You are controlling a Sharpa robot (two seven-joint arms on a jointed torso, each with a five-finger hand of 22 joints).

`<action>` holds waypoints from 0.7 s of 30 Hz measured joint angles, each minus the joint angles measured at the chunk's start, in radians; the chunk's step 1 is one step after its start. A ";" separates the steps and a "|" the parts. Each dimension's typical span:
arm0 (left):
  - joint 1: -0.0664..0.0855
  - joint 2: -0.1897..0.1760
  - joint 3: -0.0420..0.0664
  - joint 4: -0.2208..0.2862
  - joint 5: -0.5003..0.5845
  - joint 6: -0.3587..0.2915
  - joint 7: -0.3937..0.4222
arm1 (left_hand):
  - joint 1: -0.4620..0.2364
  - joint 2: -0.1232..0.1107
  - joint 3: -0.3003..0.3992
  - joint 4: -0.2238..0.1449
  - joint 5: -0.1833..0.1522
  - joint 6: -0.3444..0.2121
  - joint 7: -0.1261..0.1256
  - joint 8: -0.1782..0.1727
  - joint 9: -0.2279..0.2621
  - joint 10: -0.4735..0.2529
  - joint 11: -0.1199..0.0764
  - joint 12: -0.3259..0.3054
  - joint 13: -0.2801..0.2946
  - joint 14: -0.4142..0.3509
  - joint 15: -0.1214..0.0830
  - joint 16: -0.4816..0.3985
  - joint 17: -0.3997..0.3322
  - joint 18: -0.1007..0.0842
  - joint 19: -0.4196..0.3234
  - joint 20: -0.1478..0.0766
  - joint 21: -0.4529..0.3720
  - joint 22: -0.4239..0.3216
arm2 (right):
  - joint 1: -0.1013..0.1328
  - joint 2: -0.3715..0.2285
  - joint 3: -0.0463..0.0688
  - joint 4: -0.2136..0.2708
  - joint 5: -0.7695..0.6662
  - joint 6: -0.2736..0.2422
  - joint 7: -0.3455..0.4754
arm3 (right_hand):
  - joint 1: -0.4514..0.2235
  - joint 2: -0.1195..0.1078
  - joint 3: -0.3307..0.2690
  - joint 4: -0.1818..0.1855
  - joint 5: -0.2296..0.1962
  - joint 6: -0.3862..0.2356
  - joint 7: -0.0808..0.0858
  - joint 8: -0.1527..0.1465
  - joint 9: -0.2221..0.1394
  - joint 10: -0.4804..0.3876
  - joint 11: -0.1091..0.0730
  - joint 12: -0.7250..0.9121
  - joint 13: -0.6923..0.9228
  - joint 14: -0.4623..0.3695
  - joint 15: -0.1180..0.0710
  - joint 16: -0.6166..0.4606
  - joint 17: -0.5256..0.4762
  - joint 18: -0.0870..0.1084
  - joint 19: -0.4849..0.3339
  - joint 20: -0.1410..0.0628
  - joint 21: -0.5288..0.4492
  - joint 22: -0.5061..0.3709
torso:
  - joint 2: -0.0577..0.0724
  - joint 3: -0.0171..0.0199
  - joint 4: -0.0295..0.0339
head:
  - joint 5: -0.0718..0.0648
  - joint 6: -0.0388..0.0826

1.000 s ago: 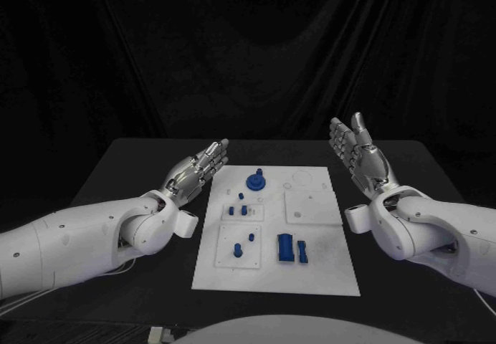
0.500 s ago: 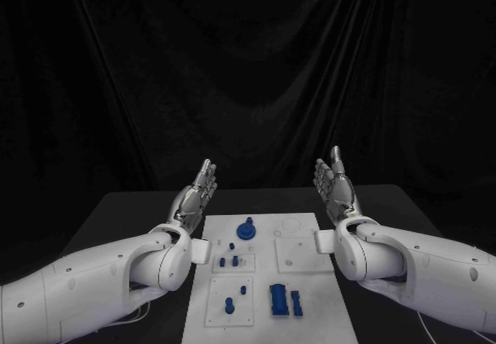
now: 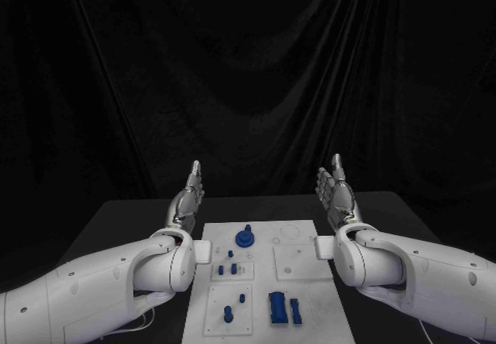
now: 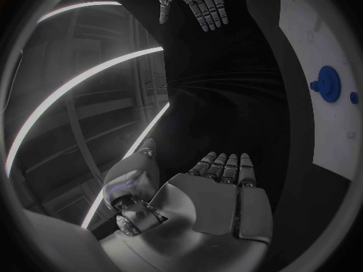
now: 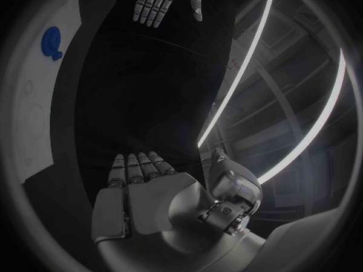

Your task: Assemble the parts on the task board

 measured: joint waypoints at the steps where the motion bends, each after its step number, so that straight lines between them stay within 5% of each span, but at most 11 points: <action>1: 0.000 0.000 0.000 0.000 0.001 -0.003 -0.001 | -0.010 -0.001 0.000 0.000 -0.006 0.000 0.000 0.000 0.000 0.000 0.000 -0.002 0.000 0.000 0.000 0.000 0.000 0.000 0.000 0.000 0.000 0.000 | 0.000 0.000 0.000 0.000 0.001 -0.001 0.000 | 0.000 0.000 0.000 0.000 0.000 0.000 0.000 0.000 0.000 0.000 0.000 0.000 0.000 0.000 0.000 0.000 0.000 0.000 0.000 0.000 0.000 0.000 | 0.000 0.0000 0.0000 | 0.000 0.000; 11: 0.000 0.000 0.000 0.000 0.007 -0.024 -0.009 | -0.092 -0.003 0.003 -0.008 -0.032 -0.014 0.000 0.000 0.000 0.000 0.000 -0.002 0.000 0.000 0.000 0.000 -0.001 0.000 0.000 0.000 0.000 -0.001 | 0.000 0.000 0.000 0.000 0.006 -0.004 0.000 | 0.000 0.000 0.000 0.000 0.000 0.000 0.000 0.000 0.000 0.000 0.000 0.000 0.000 0.000 0.000 0.000 0.000 0.000 0.000 0.000 0.000 0.000 | 0.000 0.0000 -0.0002 | 0.000 0.000; 16: 0.000 0.000 0.000 0.000 0.008 -0.027 -0.010 | -0.233 -0.003 0.003 -0.008 -0.039 -0.014 0.000 0.000 0.000 0.000 0.000 -0.002 0.000 0.000 0.000 0.000 -0.001 0.000 0.000 0.000 0.000 -0.001 | 0.000 0.000 0.000 0.000 0.007 -0.005 0.001 | 0.000 0.000 0.000 0.000 0.000 0.000 0.000 0.000 0.000 0.000 0.000 0.000 0.000 0.000 0.000 0.000 0.000 0.000 0.000 0.000 0.000 0.000 | 0.000 0.0000 -0.0003 | 0.000 0.000; 21: 0.000 0.000 0.000 0.000 0.009 -0.029 -0.011 | -0.237 -0.003 0.003 -0.008 -0.039 -0.014 0.000 0.000 0.000 0.000 0.000 -0.002 0.000 0.000 0.000 0.000 -0.001 0.000 0.000 0.000 0.000 -0.001 | 0.000 0.000 0.000 0.000 0.008 -0.005 0.001 | 0.000 0.000 0.000 0.000 0.000 0.000 0.000 0.000 0.000 0.000 0.000 0.000 0.000 0.000 0.000 0.000 0.000 0.000 0.000 0.000 0.000 0.000 | 0.000 0.0000 -0.0002 | 0.000 0.000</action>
